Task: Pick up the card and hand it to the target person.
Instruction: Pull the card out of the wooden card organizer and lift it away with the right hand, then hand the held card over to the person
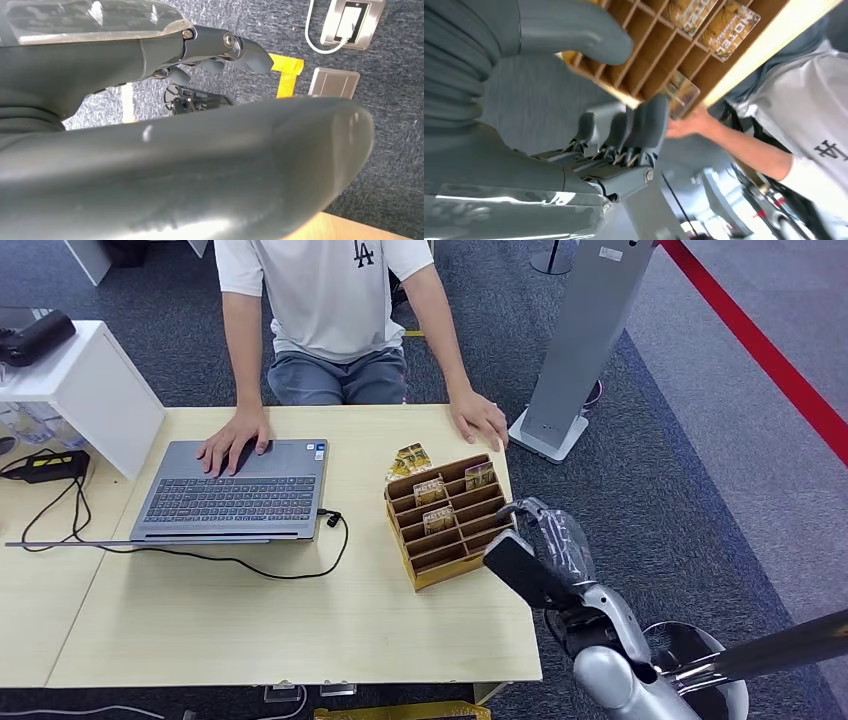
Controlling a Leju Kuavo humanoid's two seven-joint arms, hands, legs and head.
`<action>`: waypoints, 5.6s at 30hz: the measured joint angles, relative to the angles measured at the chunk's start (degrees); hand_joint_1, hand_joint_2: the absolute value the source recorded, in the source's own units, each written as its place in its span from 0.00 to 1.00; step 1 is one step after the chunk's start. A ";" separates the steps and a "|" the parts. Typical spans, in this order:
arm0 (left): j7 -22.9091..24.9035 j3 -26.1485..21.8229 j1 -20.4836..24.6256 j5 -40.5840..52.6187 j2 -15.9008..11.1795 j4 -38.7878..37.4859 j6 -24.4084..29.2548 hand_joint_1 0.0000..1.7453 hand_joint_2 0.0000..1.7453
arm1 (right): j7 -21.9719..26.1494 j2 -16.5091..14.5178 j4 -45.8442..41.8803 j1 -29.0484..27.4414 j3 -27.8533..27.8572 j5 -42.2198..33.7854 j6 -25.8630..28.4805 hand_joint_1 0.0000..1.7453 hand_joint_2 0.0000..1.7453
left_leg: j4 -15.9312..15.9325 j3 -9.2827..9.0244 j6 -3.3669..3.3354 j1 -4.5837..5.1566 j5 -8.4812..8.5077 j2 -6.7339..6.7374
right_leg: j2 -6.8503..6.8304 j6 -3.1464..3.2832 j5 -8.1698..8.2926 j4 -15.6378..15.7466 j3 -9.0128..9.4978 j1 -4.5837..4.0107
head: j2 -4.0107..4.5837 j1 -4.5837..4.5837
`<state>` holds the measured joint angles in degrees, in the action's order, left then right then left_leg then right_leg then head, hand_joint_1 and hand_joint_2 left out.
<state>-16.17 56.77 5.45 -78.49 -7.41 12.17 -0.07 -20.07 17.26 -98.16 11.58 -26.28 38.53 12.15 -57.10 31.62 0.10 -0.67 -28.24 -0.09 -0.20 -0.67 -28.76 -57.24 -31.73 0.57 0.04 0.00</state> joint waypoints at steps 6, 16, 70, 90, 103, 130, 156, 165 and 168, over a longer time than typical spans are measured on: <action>0.16 0.08 0.64 0.60 -0.01 0.01 0.03 0.00 0.00 | -6.01 -0.15 -2.92 7.88 -5.97 17.45 -8.98 0.29 1.00 | 0.00 -0.01 0.01 0.00 0.01 0.00 | -0.01 0.00 0.00 -0.01 0.02 0.00 | 0.00 -0.02; 0.68 0.16 1.69 1.01 -0.02 0.01 0.07 0.00 0.00 | -8.11 -2.23 2.09 17.91 -18.09 25.25 -14.76 0.64 1.00 | 0.00 0.04 0.01 0.00 0.02 -0.02 | -0.05 0.00 0.00 -0.03 0.00 0.00 | 0.00 -0.02; 2.11 0.21 1.80 1.68 -0.07 0.01 0.62 0.00 0.00 | -9.65 -5.55 27.38 24.63 -26.93 19.33 -9.64 0.40 1.00 | 0.00 0.07 0.01 0.00 0.02 -0.02 | -0.03 0.00 0.00 -0.02 -0.06 0.00 | 0.00 0.02; 2.11 0.23 1.56 1.29 -0.07 0.00 0.90 0.00 0.00 | -8.69 -6.99 30.09 25.71 -27.16 18.33 -9.18 0.84 1.00 | 0.00 0.06 0.01 0.00 0.02 -0.02 | -0.03 0.00 0.00 -0.02 -0.05 0.00 | 0.00 0.01; 2.11 0.23 1.51 1.69 -0.07 0.00 0.75 0.00 0.00 | -8.74 -7.16 30.56 25.85 -27.16 18.01 -8.74 0.96 1.00 | 0.00 0.01 0.01 0.00 0.02 -0.01 | -0.02 0.00 0.00 -0.02 -0.03 0.00 | 0.00 0.00; 0.48 0.45 0.06 0.56 -0.17 0.00 0.34 0.00 0.00 | -15.30 -1.06 10.81 27.57 -20.42 24.69 -3.29 0.96 1.00 | -0.01 0.00 0.01 0.00 0.02 0.00 | -0.01 0.01 0.01 -0.01 -0.06 0.00 | 0.00 -0.03; 0.50 0.47 1.05 1.33 0.03 0.02 0.08 0.00 0.00 | -0.38 -0.38 9.08 19.65 -14.33 27.95 22.93 0.00 1.00 | 0.00 0.11 0.01 0.00 0.01 -0.01 | -0.02 0.00 -0.01 -0.01 -0.10 0.00 | 0.00 -0.01; -0.03 0.47 0.39 0.20 0.01 0.02 0.09 0.00 0.00 | 21.10 -1.87 12.58 16.46 -12.74 -37.06 12.66 0.00 1.00 | 0.00 0.11 0.01 0.00 0.01 -0.02 | -0.03 0.00 -0.01 -0.01 -0.11 0.00 | 0.00 0.01; 0.03 0.46 0.31 -0.04 -0.02 0.02 0.37 0.00 0.00 | 23.74 -1.90 13.24 15.01 -12.05 -48.19 10.19 0.00 1.00 | 0.00 0.12 0.01 0.00 0.01 -0.02 | -0.03 0.00 -0.01 -0.01 -0.12 0.00 | 0.00 -0.01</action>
<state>-16.14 57.24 5.76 -78.53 -7.43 12.19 0.30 3.67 15.36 -84.92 26.58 -38.33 -9.67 22.34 -57.10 31.74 0.11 -0.67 -28.23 -0.10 -0.23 -0.67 -28.78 -57.25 -31.85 0.57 0.04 -0.01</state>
